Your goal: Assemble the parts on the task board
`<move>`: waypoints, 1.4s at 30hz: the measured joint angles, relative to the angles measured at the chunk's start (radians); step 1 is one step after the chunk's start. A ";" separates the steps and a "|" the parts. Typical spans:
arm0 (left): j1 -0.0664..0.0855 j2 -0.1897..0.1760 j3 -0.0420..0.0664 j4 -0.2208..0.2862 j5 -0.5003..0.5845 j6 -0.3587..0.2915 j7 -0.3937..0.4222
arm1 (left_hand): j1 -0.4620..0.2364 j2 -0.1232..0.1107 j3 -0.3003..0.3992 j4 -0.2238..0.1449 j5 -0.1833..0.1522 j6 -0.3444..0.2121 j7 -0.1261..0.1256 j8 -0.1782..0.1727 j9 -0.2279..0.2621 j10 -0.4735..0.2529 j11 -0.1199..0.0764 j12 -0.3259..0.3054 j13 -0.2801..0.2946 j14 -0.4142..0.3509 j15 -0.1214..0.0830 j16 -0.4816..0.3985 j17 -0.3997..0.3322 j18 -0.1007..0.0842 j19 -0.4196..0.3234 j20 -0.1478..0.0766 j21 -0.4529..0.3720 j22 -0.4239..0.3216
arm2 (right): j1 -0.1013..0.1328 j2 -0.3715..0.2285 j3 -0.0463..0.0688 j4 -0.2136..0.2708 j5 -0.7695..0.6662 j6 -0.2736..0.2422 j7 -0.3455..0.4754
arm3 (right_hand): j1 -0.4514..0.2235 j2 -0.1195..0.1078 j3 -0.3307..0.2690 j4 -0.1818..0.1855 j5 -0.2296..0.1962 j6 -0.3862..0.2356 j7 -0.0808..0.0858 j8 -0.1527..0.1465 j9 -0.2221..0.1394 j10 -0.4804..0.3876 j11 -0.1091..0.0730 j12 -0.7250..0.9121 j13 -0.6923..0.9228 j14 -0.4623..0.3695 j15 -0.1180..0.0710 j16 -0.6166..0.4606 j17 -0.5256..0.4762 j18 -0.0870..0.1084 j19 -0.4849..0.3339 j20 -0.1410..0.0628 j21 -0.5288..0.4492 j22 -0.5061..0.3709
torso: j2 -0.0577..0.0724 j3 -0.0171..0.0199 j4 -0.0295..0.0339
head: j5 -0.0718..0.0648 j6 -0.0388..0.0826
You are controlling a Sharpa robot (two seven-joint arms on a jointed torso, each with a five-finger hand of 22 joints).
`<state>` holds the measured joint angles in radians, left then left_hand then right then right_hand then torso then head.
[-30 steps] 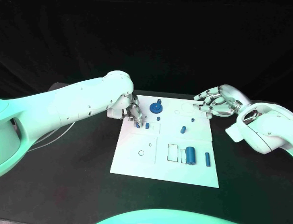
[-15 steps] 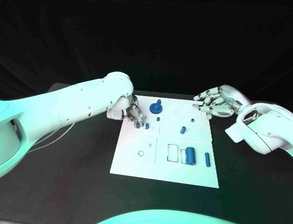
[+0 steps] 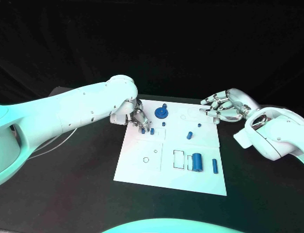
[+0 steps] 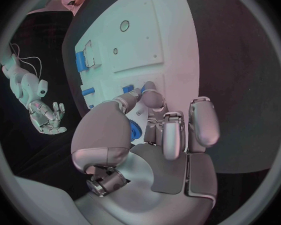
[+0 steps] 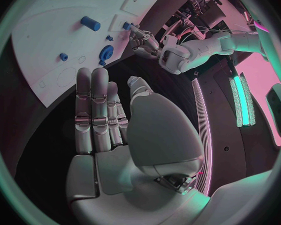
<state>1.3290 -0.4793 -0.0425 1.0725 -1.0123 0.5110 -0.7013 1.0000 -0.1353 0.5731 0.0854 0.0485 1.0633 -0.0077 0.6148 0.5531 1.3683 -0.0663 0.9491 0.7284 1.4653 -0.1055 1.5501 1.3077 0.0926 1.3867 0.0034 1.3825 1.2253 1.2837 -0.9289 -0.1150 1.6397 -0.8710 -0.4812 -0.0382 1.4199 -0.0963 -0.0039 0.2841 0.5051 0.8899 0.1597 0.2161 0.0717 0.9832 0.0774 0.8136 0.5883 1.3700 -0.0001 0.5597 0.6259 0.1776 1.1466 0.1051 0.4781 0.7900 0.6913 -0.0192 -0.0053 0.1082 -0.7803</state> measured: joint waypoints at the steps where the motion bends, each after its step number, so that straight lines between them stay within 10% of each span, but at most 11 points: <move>1: 0.000 -0.001 0.000 0.001 0.000 -0.001 0.000 | -0.014 0.000 -0.015 0.010 0.001 0.002 -0.001 0.000 0.000 0.000 0.000 0.000 0.001 0.000 0.000 0.000 0.000 0.000 0.000 0.000 0.000 0.001 | 0.000 0.000 0.000 0.000 0.000 0.000 0.000 | 0.000 0.000 0.000 0.000 0.000 0.000 0.000 0.000 0.000 0.000 0.000 0.000 0.000 0.000 0.000 0.000 0.000 0.000 0.000 0.000 0.000 0.000 | 0.000 0.0001 0.0000 | 0.000 0.000; 13: -0.003 -0.034 0.006 0.035 0.002 -0.032 -0.001 | -0.070 -0.022 -0.197 0.081 0.001 0.007 0.004 -0.014 0.000 -0.004 0.003 0.007 0.002 0.000 0.000 0.000 0.000 0.000 0.000 0.000 0.000 -0.001 | 0.000 0.001 0.000 -0.002 0.000 0.000 0.000 | 0.000 0.000 0.000 0.000 0.000 0.000 0.000 0.000 0.000 0.000 0.000 0.000 -0.003 0.000 0.000 -0.005 0.002 0.000 0.004 0.004 -0.004 -0.002 | 0.000 -0.0004 -0.0004 | -0.003 0.004; 25: 0.005 -0.092 0.028 0.095 0.003 -0.086 -0.001 | -0.012 0.012 -0.276 0.091 0.001 -0.011 0.021 -0.030 0.001 -0.051 0.012 -0.030 -0.054 0.000 0.000 0.000 0.000 0.000 -0.020 0.002 -0.029 -0.048 | 0.000 0.000 0.000 -0.007 0.000 0.000 0.000 | -0.004 -0.004 0.000 0.000 0.000 0.000 0.000 0.000 0.000 0.000 0.000 0.000 -0.003 0.000 0.000 -0.006 0.002 0.000 0.004 0.004 -0.004 -0.002 | -0.001 0.0002 0.0000 | -0.007 0.009; 28: 0.010 -0.111 0.035 0.120 0.009 -0.126 0.000 | 0.044 0.025 -0.278 0.091 0.001 -0.055 0.036 -0.047 0.001 -0.118 0.026 -0.104 -0.140 0.002 0.007 -0.003 0.000 0.003 -0.078 0.009 -0.092 -0.147 | 0.000 0.000 0.000 -0.008 0.000 0.000 0.001 | -0.004 -0.004 0.000 0.000 0.000 0.000 0.000 0.000 0.000 0.000 0.000 0.000 -0.003 0.000 0.000 -0.006 0.002 0.000 0.004 0.004 -0.004 -0.002 | -0.001 0.0001 0.0000 | -0.009 0.011; 31: 0.013 -0.132 0.037 0.149 0.029 -0.195 0.023 | 0.138 0.041 -0.227 0.067 0.001 -0.141 0.076 -0.090 -0.018 -0.229 0.062 -0.177 -0.190 -0.004 0.042 -0.109 -0.008 0.059 -0.236 0.027 -0.278 -0.404 | 0.000 -0.001 0.000 -0.008 0.001 0.000 0.001 | -0.004 -0.004 0.000 0.000 0.000 0.000 0.000 0.000 0.000 0.000 0.000 0.000 -0.003 0.000 0.000 -0.006 0.002 0.000 0.004 0.004 -0.004 -0.001 | -0.001 0.0006 0.0001 | -0.012 0.014; 38: 0.011 -0.156 0.028 0.215 0.066 -0.386 0.197 | 0.309 -0.020 -0.115 -0.002 0.003 -0.233 0.140 -0.169 -0.097 -0.379 0.128 -0.320 -0.301 -0.265 0.101 -0.663 -0.492 0.079 -0.373 0.080 -0.521 -0.633 | 0.000 -0.004 0.000 -0.009 0.001 0.000 0.001 | -0.004 -0.004 0.000 0.000 0.000 0.000 0.000 0.000 0.000 0.000 0.000 0.000 -0.003 0.000 0.000 -0.006 0.002 0.000 0.004 0.004 -0.004 -0.001 | 0.000 0.0000 0.0000 | -0.023 0.022; 42: -0.010 -0.157 0.017 0.239 0.040 -0.513 0.346 | 0.366 -0.052 -0.091 -0.027 0.003 -0.215 0.149 -0.211 -0.158 -0.404 0.139 -0.384 -0.368 -0.277 0.107 -0.741 -0.574 0.079 -0.365 0.094 -0.572 -0.671 | 0.000 -0.006 0.000 -0.010 0.003 0.000 0.002 | -0.004 -0.004 0.000 0.000 0.000 0.000 0.000 0.000 0.000 0.001 0.001 0.000 -0.003 0.000 0.000 -0.006 0.002 0.000 0.004 0.004 -0.004 -0.001 | 0.000 0.0000 -0.0005 | -0.030 0.028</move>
<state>1.3188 -0.6368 -0.0256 1.3120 -0.9728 -0.0025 -0.3553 1.3660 -0.1873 0.4817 0.0586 0.0519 0.8479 0.1414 0.4034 0.3953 0.9644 0.0730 0.5647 0.3605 1.1886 0.0015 0.8090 0.7340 0.1716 1.0214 0.0975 0.8102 0.5542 1.2835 -0.9353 -0.1152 1.6297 -0.8683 -0.4808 -0.0367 1.4158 -0.1003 -0.0039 0.2841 0.5051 0.8899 0.1597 0.2161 0.0717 0.9837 0.0779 0.8136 0.5853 1.3701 -0.0001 0.5537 0.6278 0.1776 1.1502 0.1087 0.4739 0.7886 0.6914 -0.0192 -0.0058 0.0779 -0.7522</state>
